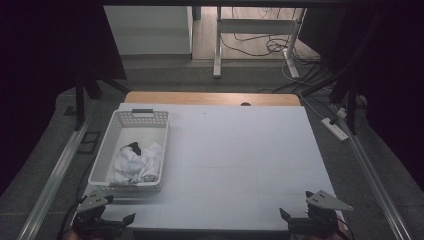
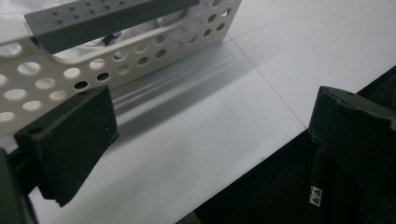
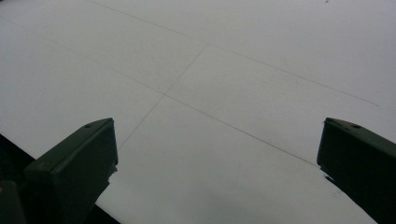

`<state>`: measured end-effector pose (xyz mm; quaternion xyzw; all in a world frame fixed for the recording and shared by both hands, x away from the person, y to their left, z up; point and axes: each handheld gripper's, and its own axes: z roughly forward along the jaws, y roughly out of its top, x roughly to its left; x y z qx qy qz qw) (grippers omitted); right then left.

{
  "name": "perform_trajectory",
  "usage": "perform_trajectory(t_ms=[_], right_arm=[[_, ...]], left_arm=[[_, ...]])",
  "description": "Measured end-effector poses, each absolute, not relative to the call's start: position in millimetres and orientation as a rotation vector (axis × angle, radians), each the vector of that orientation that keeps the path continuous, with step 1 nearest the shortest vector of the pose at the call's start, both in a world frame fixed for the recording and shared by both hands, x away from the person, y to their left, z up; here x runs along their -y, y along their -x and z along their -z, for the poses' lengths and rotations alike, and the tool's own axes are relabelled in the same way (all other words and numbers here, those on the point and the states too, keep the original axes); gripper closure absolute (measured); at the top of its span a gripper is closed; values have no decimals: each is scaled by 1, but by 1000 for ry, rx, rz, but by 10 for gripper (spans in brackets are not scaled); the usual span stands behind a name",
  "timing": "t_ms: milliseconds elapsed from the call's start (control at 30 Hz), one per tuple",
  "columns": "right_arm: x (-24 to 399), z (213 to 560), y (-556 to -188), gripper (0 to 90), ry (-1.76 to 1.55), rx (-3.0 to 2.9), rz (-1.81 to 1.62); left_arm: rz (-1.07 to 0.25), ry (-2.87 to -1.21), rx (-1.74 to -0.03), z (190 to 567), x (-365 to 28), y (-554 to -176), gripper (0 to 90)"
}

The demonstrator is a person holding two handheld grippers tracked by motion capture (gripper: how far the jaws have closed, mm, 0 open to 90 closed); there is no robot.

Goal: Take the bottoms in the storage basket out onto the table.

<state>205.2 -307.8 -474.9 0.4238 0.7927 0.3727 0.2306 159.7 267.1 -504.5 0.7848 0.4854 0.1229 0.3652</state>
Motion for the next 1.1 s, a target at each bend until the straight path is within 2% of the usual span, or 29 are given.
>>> perform_trajectory(t_ms=[1100], right_arm=[[304,476,-207,0,-1135,-2230,-1002]], left_arm=[[-275,-2009,-1214,500,-265,-159,0]])
